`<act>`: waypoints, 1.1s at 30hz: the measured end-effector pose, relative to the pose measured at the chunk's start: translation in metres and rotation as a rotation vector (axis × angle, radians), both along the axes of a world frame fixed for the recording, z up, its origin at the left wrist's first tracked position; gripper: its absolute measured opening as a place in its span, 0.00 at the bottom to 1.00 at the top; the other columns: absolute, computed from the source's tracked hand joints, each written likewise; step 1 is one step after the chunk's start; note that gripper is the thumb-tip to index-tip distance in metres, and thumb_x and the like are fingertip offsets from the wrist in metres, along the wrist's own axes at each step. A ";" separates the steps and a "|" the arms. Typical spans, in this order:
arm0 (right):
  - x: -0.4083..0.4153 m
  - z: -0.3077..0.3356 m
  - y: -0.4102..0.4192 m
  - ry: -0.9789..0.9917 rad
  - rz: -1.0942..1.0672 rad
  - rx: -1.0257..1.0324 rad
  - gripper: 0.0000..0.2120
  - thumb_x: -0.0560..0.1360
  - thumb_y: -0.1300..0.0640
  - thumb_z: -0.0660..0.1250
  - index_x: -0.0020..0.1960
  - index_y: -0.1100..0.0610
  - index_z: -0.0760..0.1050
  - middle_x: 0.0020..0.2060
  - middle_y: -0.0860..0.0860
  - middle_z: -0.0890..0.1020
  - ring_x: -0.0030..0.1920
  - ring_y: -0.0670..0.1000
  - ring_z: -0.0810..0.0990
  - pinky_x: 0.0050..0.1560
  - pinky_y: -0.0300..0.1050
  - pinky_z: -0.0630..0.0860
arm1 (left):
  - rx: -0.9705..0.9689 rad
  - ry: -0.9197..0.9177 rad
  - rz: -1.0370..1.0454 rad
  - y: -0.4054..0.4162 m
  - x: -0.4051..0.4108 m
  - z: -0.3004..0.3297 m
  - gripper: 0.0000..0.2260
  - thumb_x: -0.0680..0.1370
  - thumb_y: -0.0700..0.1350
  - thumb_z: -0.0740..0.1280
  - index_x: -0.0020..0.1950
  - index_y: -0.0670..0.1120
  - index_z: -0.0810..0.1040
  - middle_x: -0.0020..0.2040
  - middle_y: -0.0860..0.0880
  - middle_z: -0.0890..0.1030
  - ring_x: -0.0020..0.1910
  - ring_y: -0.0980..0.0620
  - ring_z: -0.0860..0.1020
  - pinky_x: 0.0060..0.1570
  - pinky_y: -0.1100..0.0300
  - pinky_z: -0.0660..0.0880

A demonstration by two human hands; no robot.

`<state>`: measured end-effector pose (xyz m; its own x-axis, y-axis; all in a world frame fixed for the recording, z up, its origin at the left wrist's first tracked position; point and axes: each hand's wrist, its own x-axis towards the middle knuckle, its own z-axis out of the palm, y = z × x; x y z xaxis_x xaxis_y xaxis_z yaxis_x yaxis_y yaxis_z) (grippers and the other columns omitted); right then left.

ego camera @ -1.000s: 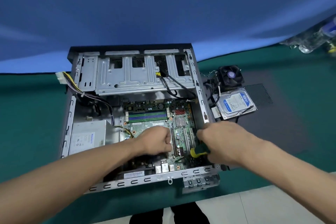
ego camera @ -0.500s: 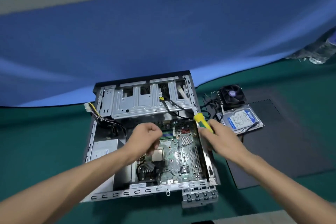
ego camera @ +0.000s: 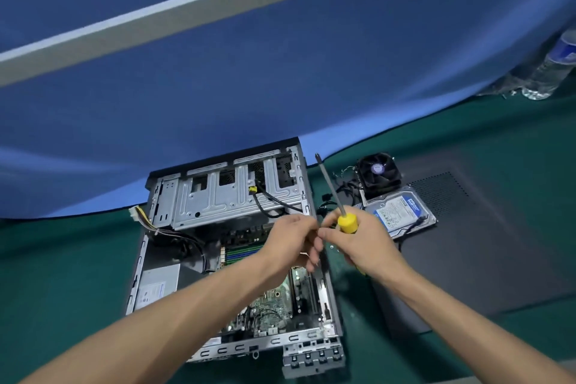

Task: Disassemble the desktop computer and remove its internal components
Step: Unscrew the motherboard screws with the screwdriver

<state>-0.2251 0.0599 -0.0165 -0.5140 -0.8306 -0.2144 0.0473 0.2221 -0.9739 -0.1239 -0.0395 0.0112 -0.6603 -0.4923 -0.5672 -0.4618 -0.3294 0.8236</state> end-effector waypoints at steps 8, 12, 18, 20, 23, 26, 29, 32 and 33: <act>-0.038 -0.018 0.007 0.183 -0.029 0.173 0.10 0.69 0.58 0.74 0.34 0.49 0.77 0.27 0.44 0.79 0.31 0.44 0.76 0.37 0.43 0.72 | 0.101 -0.094 -0.010 0.009 -0.034 -0.011 0.08 0.79 0.39 0.59 0.40 0.40 0.72 0.25 0.46 0.75 0.21 0.51 0.73 0.20 0.64 0.69; -0.047 -0.028 0.008 0.082 -0.009 0.172 0.09 0.71 0.61 0.73 0.34 0.51 0.77 0.22 0.44 0.77 0.25 0.41 0.73 0.33 0.43 0.69 | 0.111 -0.105 -0.009 0.011 -0.045 -0.017 0.08 0.80 0.39 0.60 0.41 0.41 0.71 0.25 0.46 0.75 0.20 0.50 0.74 0.19 0.64 0.70; -0.050 -0.045 0.004 0.000 0.017 0.206 0.08 0.71 0.61 0.72 0.36 0.53 0.77 0.20 0.47 0.74 0.20 0.48 0.69 0.24 0.40 0.67 | 0.011 -0.176 -0.085 0.010 -0.047 -0.029 0.07 0.82 0.42 0.57 0.45 0.41 0.67 0.27 0.45 0.76 0.20 0.50 0.73 0.17 0.63 0.68; -0.051 -0.047 0.002 -0.005 0.031 0.209 0.09 0.71 0.62 0.72 0.36 0.52 0.76 0.21 0.48 0.73 0.20 0.48 0.69 0.23 0.39 0.67 | -0.035 -0.196 -0.118 0.007 -0.047 -0.032 0.08 0.83 0.43 0.56 0.45 0.41 0.66 0.27 0.46 0.76 0.19 0.50 0.72 0.16 0.64 0.65; -0.054 -0.049 -0.002 -0.020 0.056 0.204 0.09 0.71 0.64 0.70 0.36 0.53 0.76 0.23 0.49 0.73 0.20 0.47 0.69 0.23 0.38 0.67 | -0.195 -0.262 -0.187 0.003 -0.048 -0.038 0.09 0.82 0.43 0.56 0.44 0.42 0.68 0.26 0.47 0.76 0.17 0.51 0.70 0.16 0.66 0.61; -0.055 -0.055 -0.003 0.022 0.070 0.229 0.09 0.70 0.63 0.69 0.36 0.51 0.75 0.22 0.47 0.73 0.20 0.48 0.70 0.23 0.38 0.67 | -0.336 -0.302 -0.257 0.001 -0.049 -0.042 0.09 0.81 0.42 0.57 0.41 0.43 0.70 0.25 0.48 0.76 0.16 0.52 0.68 0.19 0.65 0.62; -0.054 -0.064 0.000 0.093 0.057 0.254 0.08 0.70 0.60 0.69 0.36 0.49 0.74 0.23 0.48 0.76 0.20 0.48 0.71 0.22 0.38 0.68 | -0.616 -0.378 -0.377 0.003 -0.051 -0.045 0.10 0.80 0.46 0.59 0.39 0.48 0.72 0.28 0.51 0.75 0.26 0.51 0.72 0.28 0.60 0.67; -0.051 -0.084 0.006 0.179 0.012 0.327 0.07 0.70 0.58 0.69 0.36 0.51 0.73 0.27 0.52 0.78 0.24 0.51 0.74 0.26 0.44 0.74 | -1.072 -0.429 -0.476 0.003 -0.049 -0.046 0.09 0.79 0.52 0.56 0.40 0.51 0.67 0.33 0.52 0.75 0.33 0.48 0.73 0.33 0.57 0.65; -0.049 -0.092 0.008 0.200 -0.010 0.372 0.07 0.70 0.57 0.70 0.36 0.52 0.73 0.27 0.52 0.77 0.27 0.53 0.76 0.30 0.47 0.77 | -1.171 -0.426 -0.508 0.000 -0.048 -0.047 0.10 0.79 0.52 0.55 0.41 0.50 0.66 0.33 0.50 0.76 0.33 0.46 0.74 0.33 0.57 0.65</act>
<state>-0.2743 0.0678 -0.1081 -0.5833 -0.7102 -0.3941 -0.1309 0.5611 -0.8174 -0.1716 -0.0391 -0.0361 -0.7922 -0.5800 -0.1898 -0.6102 0.7472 0.2635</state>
